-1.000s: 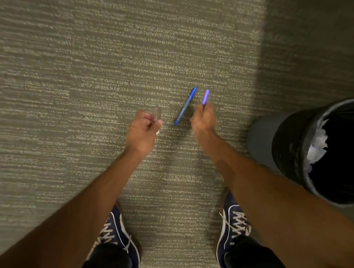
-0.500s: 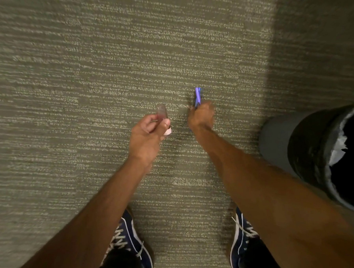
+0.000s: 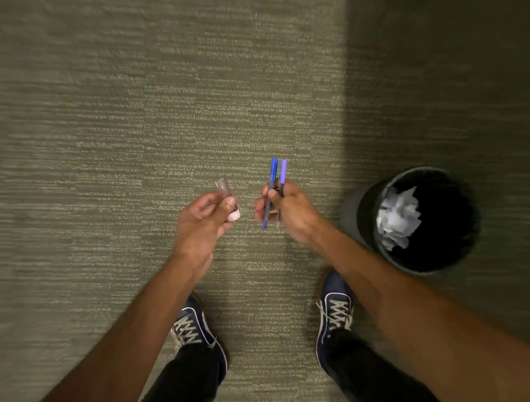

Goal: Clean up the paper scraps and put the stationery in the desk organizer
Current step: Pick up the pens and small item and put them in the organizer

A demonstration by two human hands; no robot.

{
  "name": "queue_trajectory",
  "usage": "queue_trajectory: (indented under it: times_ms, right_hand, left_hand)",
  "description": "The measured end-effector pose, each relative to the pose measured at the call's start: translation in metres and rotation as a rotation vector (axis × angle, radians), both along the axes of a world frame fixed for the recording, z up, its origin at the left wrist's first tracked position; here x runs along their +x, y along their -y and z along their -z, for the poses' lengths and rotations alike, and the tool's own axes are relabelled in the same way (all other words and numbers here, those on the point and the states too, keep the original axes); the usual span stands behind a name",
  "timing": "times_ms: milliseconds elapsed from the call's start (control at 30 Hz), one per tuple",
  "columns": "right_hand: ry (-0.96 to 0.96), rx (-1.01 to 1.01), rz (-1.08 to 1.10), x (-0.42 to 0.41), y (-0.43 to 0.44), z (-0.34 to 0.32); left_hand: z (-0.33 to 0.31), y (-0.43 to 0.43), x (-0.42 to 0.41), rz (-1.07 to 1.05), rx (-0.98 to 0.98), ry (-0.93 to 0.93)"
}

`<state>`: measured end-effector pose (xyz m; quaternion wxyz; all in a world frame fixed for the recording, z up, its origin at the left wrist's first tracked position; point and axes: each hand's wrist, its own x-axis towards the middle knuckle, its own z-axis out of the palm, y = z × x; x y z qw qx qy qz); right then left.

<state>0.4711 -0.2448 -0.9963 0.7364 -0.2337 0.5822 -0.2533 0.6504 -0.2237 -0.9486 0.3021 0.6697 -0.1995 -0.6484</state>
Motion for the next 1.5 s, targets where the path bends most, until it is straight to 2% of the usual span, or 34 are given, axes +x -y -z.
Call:
queue_trajectory:
  times_ms: [167,300,500,700,800,900,1033,1200,1500]
  right_hand:
    - [0.052,-0.075,0.122,-0.03,-0.016,-0.12]
    - [0.173,-0.024,0.219,-0.063,-0.027,-0.221]
    - [0.246,0.059,0.292,-0.119,-0.053,-0.358]
    - [0.297,0.063,0.365,-0.182,-0.09,-0.466]
    - [0.351,-0.01,0.384,-0.209,-0.109,-0.513]
    - [0.351,-0.117,0.369,-0.233,-0.129,-0.554]
    - [0.159,-0.274,0.36,-0.253,-0.153,-0.592]
    - [0.213,-0.31,0.537,-0.27,-0.177,-0.633]
    - [-0.037,-0.365,0.773,-0.287,-0.22,-0.681]
  left_hand:
    - [-0.101,-0.016,-0.024,0.024,-0.029,-0.031]
    - [-0.189,-0.026,-0.058,0.035,-0.059,-0.063]
    - [-0.318,-0.039,-0.122,0.034,-0.103,-0.116]
    - [-0.427,-0.06,-0.179,-0.002,-0.13,-0.192]
    - [-0.468,-0.069,-0.203,0.017,-0.127,-0.211]
    - [-0.5,-0.076,-0.224,0.04,-0.129,-0.211]
    - [-0.536,-0.083,-0.241,0.095,-0.151,-0.25]
    - [-0.573,-0.093,-0.257,0.194,-0.162,-0.31]
    - [-0.607,-0.11,-0.288,0.342,-0.167,-0.384]
